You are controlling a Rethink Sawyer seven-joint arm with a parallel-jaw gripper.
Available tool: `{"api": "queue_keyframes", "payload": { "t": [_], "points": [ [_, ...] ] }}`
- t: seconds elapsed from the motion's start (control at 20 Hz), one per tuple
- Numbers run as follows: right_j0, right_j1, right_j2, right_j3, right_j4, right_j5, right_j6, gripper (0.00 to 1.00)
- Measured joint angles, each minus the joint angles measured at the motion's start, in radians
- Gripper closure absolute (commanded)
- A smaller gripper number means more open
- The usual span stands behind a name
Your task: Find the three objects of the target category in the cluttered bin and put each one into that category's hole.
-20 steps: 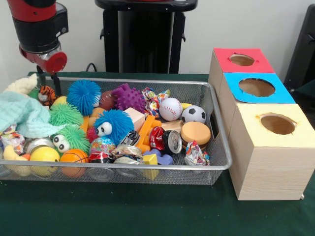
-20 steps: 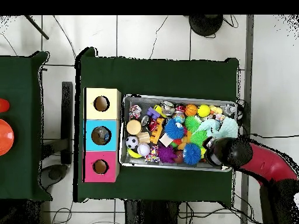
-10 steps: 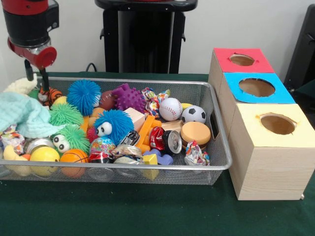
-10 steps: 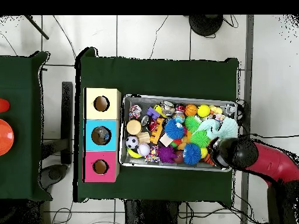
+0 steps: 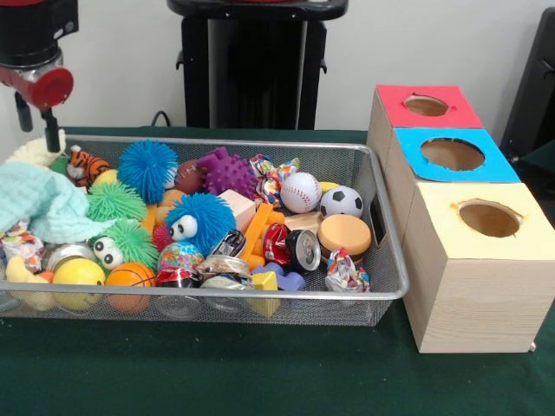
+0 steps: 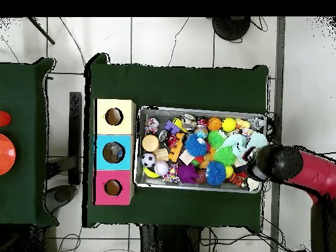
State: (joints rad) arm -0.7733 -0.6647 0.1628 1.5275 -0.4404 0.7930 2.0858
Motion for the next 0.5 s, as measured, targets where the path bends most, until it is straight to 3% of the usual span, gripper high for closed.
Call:
{"api": "queue_keyframes", "payload": {
  "t": [0.5],
  "points": [
    [0.014,0.098,0.002,-0.125,-0.004,0.000,0.000,0.00]
  ]
}}
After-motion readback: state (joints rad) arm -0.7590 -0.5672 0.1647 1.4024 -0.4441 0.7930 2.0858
